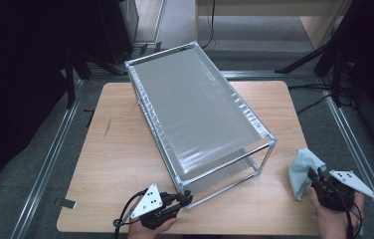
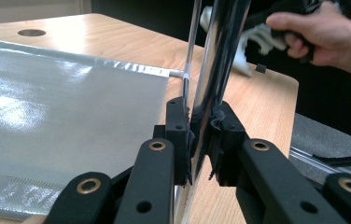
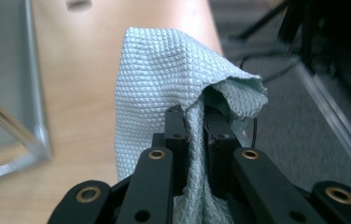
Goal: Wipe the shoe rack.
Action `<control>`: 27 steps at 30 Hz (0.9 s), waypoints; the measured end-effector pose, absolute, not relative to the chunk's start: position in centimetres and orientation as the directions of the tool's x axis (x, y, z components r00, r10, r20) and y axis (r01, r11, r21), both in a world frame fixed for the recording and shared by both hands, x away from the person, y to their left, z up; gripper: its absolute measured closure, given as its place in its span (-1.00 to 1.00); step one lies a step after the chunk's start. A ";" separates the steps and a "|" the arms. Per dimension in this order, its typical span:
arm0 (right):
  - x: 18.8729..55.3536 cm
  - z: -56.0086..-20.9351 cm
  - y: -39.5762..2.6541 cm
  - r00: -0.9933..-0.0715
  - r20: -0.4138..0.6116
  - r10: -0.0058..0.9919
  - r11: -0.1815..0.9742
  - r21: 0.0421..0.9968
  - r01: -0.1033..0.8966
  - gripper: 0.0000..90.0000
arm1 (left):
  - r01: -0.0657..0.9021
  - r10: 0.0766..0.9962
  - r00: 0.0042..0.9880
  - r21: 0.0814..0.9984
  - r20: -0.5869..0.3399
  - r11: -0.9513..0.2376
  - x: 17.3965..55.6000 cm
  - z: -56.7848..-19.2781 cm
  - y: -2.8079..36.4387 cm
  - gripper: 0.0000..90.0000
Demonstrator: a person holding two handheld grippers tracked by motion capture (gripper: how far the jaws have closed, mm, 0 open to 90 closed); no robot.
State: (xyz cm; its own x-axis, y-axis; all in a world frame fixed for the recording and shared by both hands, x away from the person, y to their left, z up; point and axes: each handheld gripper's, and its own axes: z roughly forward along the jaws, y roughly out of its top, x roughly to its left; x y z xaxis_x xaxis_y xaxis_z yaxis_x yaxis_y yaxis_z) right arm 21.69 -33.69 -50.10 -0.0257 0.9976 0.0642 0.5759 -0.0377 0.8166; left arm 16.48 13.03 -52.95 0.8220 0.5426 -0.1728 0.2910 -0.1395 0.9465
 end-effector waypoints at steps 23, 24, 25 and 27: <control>26.0 -49.2 -22.6 -0.323 0.096 0.942 0.084 0.862 0.499 0.76 | 0.286 0.560 0.812 0.948 -0.162 -0.141 16.4 -52.9 13.6 0.78; 26.3 -49.2 -22.5 -0.325 0.089 0.942 0.089 0.864 0.496 0.76 | 0.284 0.559 0.814 0.948 -0.159 -0.144 16.3 -52.9 13.5 0.78; 26.5 -49.3 -22.3 -0.327 0.081 0.942 0.096 0.866 0.490 0.77 | 0.279 0.561 0.814 0.949 -0.152 -0.149 16.2 -52.9 13.4 0.78; 27.2 -49.4 -21.9 -0.326 0.070 0.943 0.101 0.872 0.479 0.77 | 0.273 0.561 0.815 0.950 -0.144 -0.153 15.9 -52.9 13.0 0.78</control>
